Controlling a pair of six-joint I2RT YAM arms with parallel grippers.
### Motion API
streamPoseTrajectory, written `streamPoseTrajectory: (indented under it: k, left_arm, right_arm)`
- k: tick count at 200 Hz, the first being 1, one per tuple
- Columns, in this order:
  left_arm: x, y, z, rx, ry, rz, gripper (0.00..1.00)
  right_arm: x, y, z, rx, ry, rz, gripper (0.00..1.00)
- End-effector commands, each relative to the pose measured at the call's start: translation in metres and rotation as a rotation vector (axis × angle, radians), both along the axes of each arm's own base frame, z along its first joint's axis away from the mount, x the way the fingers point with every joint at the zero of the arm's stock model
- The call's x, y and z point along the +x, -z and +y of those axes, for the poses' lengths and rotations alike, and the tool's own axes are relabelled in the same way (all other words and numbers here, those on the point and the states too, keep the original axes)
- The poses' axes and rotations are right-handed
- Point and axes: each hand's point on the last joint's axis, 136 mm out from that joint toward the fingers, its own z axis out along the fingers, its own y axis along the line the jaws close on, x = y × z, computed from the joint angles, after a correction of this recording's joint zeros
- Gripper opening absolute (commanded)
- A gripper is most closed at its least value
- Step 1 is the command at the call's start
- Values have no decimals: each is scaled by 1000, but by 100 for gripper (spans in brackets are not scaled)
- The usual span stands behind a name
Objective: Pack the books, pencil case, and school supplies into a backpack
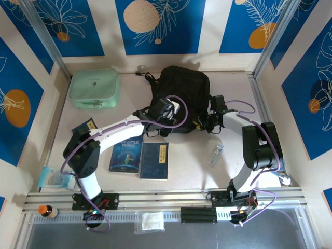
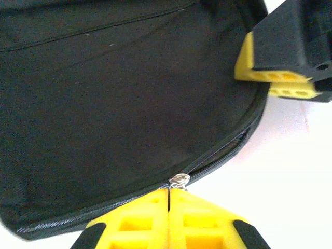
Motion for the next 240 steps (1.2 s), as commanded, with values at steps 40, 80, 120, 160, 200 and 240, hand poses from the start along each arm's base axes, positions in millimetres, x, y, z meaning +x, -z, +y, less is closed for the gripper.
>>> streamPoseTrajectory:
  k: [40, 80, 120, 160, 200, 240]
  left_arm:
    - [12, 13, 72, 167, -185, -21, 0]
    - [19, 21, 89, 156, -224, 10, 0]
    - [6, 16, 60, 37, -48, 63, 0]
    - [-18, 4, 16, -165, 128, 131, 0]
    - [-18, -4, -7, -251, 148, 140, 0]
    - [-11, 5, -2, -216, 95, 146, 0]
  right_arm:
    - [16, -2, -24, -165, -24, -42, 17]
    - [25, -9, -27, -253, -85, -81, 17]
    - [38, -5, -26, -268, -110, -90, 15]
    - [51, -7, -22, -251, -127, -116, 17]
    - [55, -19, -36, -242, -94, -145, 22]
    - [20, -45, -36, -145, -32, -133, 59]
